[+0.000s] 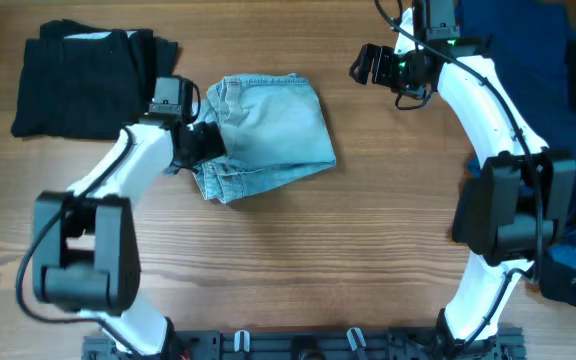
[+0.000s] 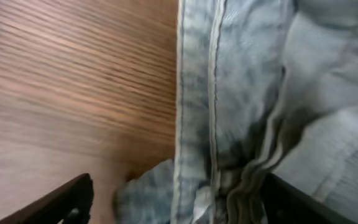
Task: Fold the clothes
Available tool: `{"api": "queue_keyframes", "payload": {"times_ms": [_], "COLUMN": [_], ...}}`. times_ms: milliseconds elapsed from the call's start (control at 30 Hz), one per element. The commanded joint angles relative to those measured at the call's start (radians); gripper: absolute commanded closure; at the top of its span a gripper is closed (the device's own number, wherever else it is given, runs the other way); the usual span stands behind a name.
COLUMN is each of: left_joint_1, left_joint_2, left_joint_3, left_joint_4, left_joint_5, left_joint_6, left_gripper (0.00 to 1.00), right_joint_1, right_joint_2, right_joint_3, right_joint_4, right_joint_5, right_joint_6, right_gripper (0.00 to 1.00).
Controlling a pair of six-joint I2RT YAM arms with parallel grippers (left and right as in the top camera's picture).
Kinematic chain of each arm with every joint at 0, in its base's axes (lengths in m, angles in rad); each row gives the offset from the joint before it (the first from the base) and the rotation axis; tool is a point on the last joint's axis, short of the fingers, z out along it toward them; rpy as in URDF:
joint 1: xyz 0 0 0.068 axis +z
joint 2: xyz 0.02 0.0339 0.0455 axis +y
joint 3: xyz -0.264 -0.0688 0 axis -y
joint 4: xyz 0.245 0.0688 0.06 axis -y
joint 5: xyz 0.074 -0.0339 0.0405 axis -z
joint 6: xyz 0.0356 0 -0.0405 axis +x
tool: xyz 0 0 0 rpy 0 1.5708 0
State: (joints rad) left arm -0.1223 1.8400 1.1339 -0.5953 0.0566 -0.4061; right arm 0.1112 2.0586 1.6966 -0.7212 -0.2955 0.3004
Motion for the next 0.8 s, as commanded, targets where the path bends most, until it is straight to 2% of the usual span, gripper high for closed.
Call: {"api": "queue_keyframes", "payload": {"times_ms": [0, 167, 333, 367, 400, 500, 633, 767], "left_joint_1": [0.000, -0.005, -0.034, -0.040, -0.045, -0.053, -0.061, -0.061], "left_joint_2": [0.055, 0.057, 0.108, 0.125, 0.141, 0.179, 0.201, 0.195], "left_joint_3": [-0.001, -0.002, -0.004, -0.004, -0.004, -0.004, -0.004, -0.003], "left_joint_4": [0.016, 0.034, 0.103, 0.122, 0.142, 0.193, 0.276, 0.387], "left_joint_5": [0.090, 0.114, 0.172, 0.185, 0.201, 0.241, 0.257, 0.258], "left_joint_6": [0.010, 0.033, 0.061, 0.061, 0.061, 0.058, 0.058, 0.058], "left_gripper": [0.10, 0.07, 0.07, 0.11, 0.15, 0.40, 0.96, 0.96], "right_joint_1": [-0.001, -0.001, -0.001, -0.001, -0.001, -0.001, -0.001, -0.001], "right_joint_2": [-0.034, -0.034, -0.034, -0.034, -0.034, -0.034, -0.034, -0.034], "right_joint_3": [-0.006, -0.006, -0.006, -0.006, -0.006, -0.006, -0.006, -0.006], "right_joint_4": [0.002, 0.002, 0.003, 0.002, 0.002, 0.002, 0.002, 0.002], "right_joint_5": [-0.020, -0.019, -0.019, -0.020, -0.019, -0.019, -0.020, -0.020], "right_joint_6": [-0.020, -0.039, -0.037, -0.038, -0.038, -0.039, -0.038, -0.038], "right_gripper": [0.00, 0.00, 0.00, 0.00, 0.00, 0.00, 0.00, 0.00]}}
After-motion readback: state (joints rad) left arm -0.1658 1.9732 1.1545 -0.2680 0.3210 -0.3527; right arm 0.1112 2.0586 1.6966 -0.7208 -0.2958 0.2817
